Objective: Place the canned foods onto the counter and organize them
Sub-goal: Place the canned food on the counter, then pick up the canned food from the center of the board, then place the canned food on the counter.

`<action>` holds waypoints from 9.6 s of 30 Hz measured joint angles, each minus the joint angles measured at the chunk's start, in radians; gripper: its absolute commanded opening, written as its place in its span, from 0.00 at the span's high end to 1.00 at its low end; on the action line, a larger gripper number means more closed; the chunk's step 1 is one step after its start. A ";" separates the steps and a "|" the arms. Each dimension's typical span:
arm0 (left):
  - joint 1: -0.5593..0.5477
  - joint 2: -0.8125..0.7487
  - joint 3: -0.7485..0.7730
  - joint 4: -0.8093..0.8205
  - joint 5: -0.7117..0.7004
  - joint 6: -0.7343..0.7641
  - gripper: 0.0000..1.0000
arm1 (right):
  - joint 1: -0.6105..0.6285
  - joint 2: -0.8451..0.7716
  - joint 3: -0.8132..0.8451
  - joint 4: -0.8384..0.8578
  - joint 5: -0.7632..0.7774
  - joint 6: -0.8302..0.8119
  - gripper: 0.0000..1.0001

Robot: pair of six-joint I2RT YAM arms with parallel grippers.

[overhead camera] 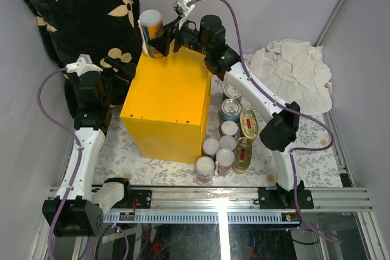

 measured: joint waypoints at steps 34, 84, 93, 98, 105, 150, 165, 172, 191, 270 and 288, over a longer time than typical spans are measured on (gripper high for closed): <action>-0.011 -0.048 0.104 -0.163 -0.052 0.161 0.00 | -0.008 -0.531 -0.757 0.134 0.016 0.093 0.00; -0.011 -0.106 0.073 -0.174 0.058 0.254 0.00 | 0.394 -1.525 -1.910 -0.103 0.472 0.003 0.01; -0.011 -0.106 0.068 -0.167 0.060 0.247 0.00 | 0.396 -1.536 -1.971 -0.102 0.524 0.034 0.14; -0.011 -0.106 0.066 -0.162 0.063 0.247 0.00 | 0.398 -1.538 -1.999 -0.057 0.523 0.035 0.16; -0.011 -0.106 0.061 -0.153 0.063 0.247 0.00 | 0.399 -1.522 -2.025 0.002 0.511 0.014 0.45; -0.009 -0.104 0.051 -0.122 0.036 0.283 0.00 | 0.400 -0.800 -0.143 -0.802 0.600 -0.278 1.00; -0.005 -0.110 0.049 -0.123 0.035 0.286 0.00 | 0.131 -0.372 0.093 -0.830 0.374 -0.188 1.00; -0.005 -0.109 0.048 -0.123 0.032 0.289 0.00 | 0.053 -0.248 0.146 -0.746 0.270 -0.154 0.58; 0.001 -0.095 0.048 -0.109 0.037 0.292 0.00 | -0.019 -0.463 -0.262 -0.422 0.126 -0.137 0.05; 0.034 -0.053 0.048 -0.063 0.081 0.291 0.00 | -0.235 -0.182 -0.148 -0.050 -0.450 -0.050 0.16; 0.042 -0.039 0.047 -0.079 0.061 0.300 0.00 | -0.235 -0.060 -0.064 0.056 -0.536 0.075 0.17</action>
